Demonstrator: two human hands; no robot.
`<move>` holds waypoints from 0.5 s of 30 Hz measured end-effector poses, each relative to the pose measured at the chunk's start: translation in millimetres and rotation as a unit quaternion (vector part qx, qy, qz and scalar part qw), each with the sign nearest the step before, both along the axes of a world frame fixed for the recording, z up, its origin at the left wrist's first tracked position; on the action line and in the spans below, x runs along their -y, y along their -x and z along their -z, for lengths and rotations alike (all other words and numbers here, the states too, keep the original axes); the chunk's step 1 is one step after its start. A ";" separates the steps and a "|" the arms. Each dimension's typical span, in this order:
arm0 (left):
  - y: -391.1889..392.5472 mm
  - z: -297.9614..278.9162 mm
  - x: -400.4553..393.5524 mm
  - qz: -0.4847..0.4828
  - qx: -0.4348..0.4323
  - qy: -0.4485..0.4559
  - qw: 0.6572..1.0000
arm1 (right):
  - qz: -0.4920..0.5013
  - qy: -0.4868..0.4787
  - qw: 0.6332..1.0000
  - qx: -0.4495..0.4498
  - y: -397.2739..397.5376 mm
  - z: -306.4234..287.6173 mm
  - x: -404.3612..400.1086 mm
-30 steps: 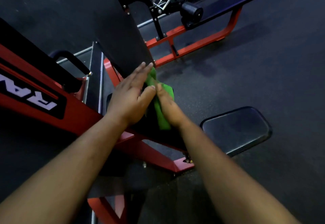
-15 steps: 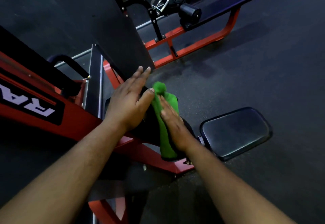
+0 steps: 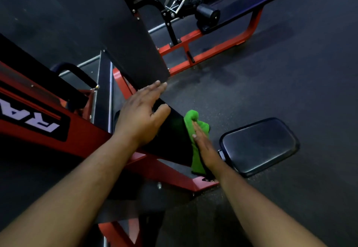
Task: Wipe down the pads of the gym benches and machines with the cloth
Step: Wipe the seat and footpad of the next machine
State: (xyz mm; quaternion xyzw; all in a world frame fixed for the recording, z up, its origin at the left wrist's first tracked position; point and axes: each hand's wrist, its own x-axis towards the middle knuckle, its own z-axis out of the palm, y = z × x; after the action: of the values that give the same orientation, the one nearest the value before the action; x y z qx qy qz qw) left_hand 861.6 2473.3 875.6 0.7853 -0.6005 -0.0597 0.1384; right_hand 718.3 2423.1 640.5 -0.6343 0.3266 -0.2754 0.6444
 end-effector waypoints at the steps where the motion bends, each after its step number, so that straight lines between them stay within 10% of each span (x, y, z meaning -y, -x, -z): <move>1: 0.1 -1.1 -0.7 0.000 0.000 0.000 1.000 | -0.002 -0.035 0.999 -0.017 -3.9 2.7 9.9; 10: 5.1 -3.1 -1.3 -0.001 -0.005 -0.001 1.000 | -0.042 0.014 0.996 0.078 -41.5 -55.7 29.8; 15: 3.1 -3.4 -2.0 -0.006 -0.004 -0.006 1.000 | 0.069 -0.295 0.953 0.022 16.0 74.7 18.7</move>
State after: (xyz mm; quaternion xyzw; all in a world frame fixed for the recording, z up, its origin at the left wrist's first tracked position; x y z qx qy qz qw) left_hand 858.5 2475.4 879.0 0.7896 -0.5946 -0.0652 0.1367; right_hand 702.3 2404.4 565.8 -0.3850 0.4221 -0.2248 0.7893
